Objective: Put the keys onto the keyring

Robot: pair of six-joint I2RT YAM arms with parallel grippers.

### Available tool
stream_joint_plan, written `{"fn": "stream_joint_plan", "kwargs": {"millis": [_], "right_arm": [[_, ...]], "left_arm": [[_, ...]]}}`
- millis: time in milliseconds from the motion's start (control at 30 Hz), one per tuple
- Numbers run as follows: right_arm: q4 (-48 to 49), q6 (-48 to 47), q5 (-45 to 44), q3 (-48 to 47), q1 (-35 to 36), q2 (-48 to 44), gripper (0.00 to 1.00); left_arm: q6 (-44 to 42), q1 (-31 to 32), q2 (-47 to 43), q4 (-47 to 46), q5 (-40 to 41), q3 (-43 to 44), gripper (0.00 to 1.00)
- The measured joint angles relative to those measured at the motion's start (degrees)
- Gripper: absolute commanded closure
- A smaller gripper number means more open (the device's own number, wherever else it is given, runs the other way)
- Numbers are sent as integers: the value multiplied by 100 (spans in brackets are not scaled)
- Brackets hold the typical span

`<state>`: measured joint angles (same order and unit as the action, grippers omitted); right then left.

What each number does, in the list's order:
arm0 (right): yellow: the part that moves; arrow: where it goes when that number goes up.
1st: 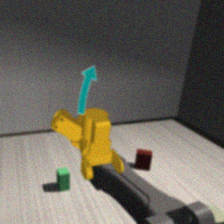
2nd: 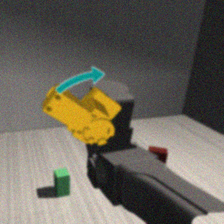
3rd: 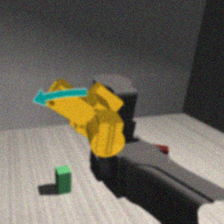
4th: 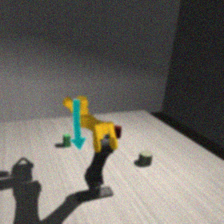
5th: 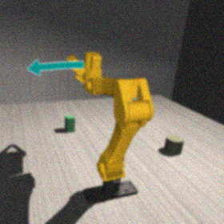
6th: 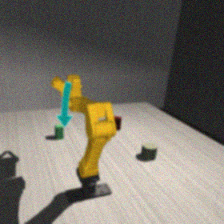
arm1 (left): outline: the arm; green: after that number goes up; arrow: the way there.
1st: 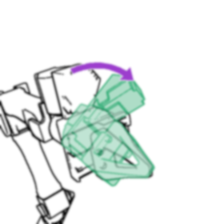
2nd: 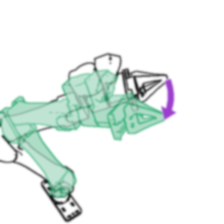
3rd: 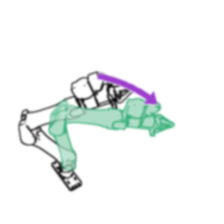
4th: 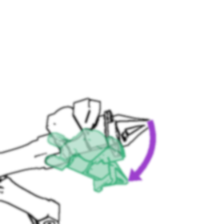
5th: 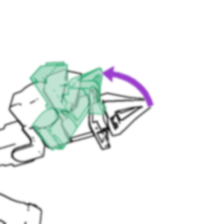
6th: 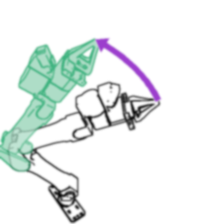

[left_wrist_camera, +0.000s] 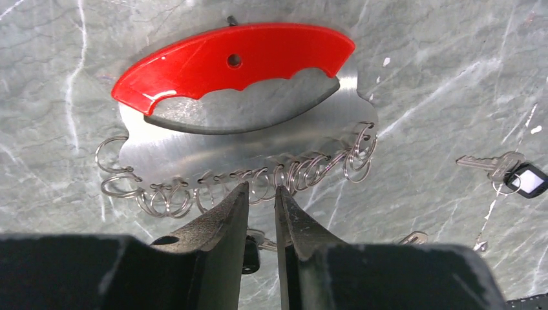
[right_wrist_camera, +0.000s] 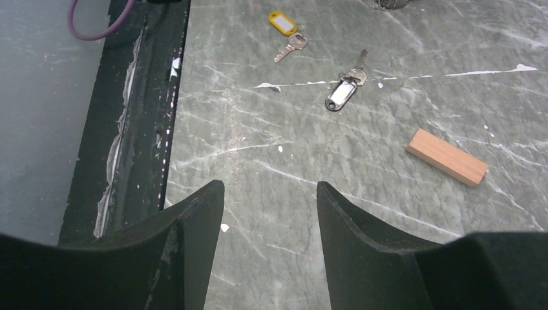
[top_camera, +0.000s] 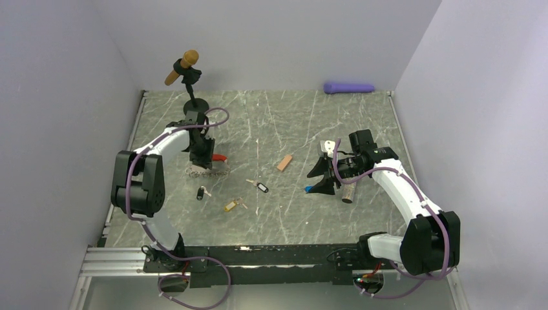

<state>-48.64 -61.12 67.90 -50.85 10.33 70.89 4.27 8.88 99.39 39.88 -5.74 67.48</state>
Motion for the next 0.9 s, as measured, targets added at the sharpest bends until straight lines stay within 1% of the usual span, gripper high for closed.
{"fn": "stream_joint_plan", "kwargs": {"millis": [300,900], "right_arm": [[-13,-22,-2,0,0,0,41],[-57,-46,-2,0,24,0,40]], "left_arm": [[199,0,212,-129,-400,0,73],[313,-48,330,-170,-378,0,73]]}}
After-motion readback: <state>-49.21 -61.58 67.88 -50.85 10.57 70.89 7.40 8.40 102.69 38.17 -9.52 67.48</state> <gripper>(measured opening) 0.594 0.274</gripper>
